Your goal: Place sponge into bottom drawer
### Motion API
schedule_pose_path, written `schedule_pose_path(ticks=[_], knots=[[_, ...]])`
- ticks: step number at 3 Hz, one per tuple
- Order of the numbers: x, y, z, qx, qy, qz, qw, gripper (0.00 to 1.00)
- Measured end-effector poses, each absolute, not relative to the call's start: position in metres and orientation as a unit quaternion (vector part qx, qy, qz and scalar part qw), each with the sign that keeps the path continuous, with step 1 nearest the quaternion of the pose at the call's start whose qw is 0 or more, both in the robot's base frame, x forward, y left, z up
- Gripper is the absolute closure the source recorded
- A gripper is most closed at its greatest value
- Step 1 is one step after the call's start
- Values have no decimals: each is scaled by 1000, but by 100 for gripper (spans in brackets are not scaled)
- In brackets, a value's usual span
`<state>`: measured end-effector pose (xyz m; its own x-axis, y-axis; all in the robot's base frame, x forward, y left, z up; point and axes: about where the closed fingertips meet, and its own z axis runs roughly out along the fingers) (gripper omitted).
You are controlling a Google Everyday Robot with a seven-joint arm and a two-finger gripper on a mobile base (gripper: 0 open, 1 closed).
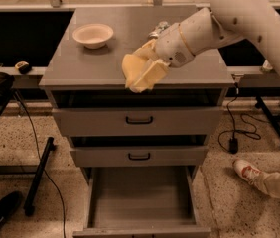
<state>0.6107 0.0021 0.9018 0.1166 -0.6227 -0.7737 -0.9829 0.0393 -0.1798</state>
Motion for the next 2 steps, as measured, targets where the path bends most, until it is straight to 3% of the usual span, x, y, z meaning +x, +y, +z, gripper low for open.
schedule_pose_path(ticks=[1,2], knots=[[576,-52,908,-630,648,161,397,100],[568,-89,889,-599,680,135,402,100]])
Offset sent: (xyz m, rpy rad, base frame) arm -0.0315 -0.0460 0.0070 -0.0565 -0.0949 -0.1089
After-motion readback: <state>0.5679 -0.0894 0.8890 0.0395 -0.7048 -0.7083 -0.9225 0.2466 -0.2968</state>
